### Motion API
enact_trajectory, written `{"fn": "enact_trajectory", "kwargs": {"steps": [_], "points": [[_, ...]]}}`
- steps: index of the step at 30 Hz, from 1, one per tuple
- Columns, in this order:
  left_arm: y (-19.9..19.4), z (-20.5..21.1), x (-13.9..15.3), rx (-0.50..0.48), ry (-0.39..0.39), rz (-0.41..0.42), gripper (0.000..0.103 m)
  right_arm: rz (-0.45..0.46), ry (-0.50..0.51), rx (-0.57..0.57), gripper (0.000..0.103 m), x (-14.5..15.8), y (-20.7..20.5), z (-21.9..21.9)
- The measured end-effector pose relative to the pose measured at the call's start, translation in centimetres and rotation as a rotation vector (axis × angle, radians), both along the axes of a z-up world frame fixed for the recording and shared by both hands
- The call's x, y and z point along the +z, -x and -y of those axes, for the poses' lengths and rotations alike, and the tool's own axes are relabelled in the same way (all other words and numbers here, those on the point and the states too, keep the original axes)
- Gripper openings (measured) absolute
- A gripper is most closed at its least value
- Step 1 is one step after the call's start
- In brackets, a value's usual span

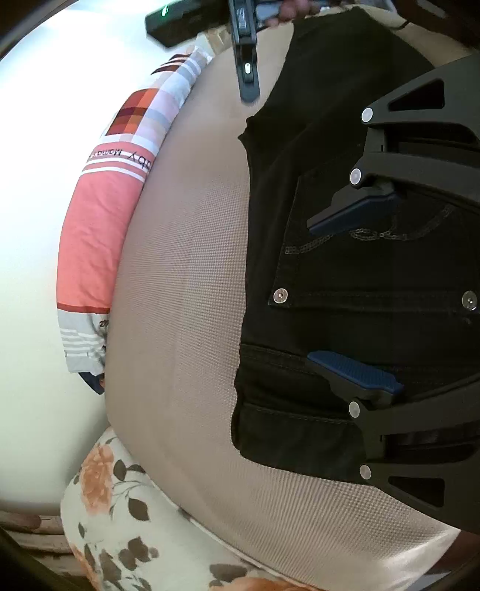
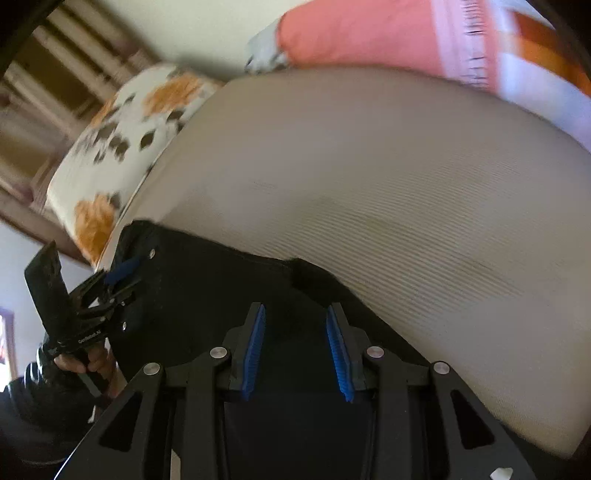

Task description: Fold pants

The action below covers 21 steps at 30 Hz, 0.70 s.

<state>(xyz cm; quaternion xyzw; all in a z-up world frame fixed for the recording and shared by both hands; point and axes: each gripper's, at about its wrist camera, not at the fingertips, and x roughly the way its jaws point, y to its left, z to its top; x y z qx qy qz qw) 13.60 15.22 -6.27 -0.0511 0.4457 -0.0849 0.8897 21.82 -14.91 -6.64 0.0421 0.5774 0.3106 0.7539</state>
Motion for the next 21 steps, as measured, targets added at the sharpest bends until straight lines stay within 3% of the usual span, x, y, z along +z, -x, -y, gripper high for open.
{"fn": "enact_trajectory", "kwargs": {"steps": [5,6,7,8,12,14,17,19,20,21], "points": [[0.0,-0.4,0.2,-0.023,0.034,-0.003,0.066,-0.045,0.019,0.105,0.032,-1.9,-1.5,-2.5],[0.0,-0.5,0.2,-0.026,0.036,-0.004,0.066,-0.052,0.009,0.116,0.029,-2.0,-1.6,-2.6],[0.1,-0.4,0.2,-0.027,0.037,-0.003,0.066,-0.04,0.014,0.114,0.016,-1.9,-1.6,-2.7],[0.1,-0.5,0.2,-0.028,0.039,-0.002,0.066,-0.016,0.016,0.107,0.011,-1.6,-1.8,-2.6],[0.0,-0.7,0.1,-0.029,0.042,0.001,0.066,0.04,0.043,0.037,0.006,-1.5,-2.3,-2.6],[0.0,-0.6,0.0,-0.031,0.035,0.003,0.066,0.058,0.087,0.038,0.006,-2.6,-2.3,-3.3],[0.0,-0.3,-0.1,-0.04,0.011,0.009,0.066,0.05,0.068,0.0,0.008,-2.7,-2.6,-3.1],[0.0,0.1,-0.1,-0.039,-0.015,0.006,0.066,0.064,0.069,-0.024,0.017,-2.1,-2.3,-2.8],[0.0,0.5,0.1,-0.035,-0.035,0.001,0.066,0.075,0.071,-0.051,0.029,-1.5,-2.1,-2.4],[-0.1,1.0,0.3,-0.03,-0.062,-0.005,0.066,0.094,0.07,-0.084,0.031,-0.8,-1.7,-1.7]]}}
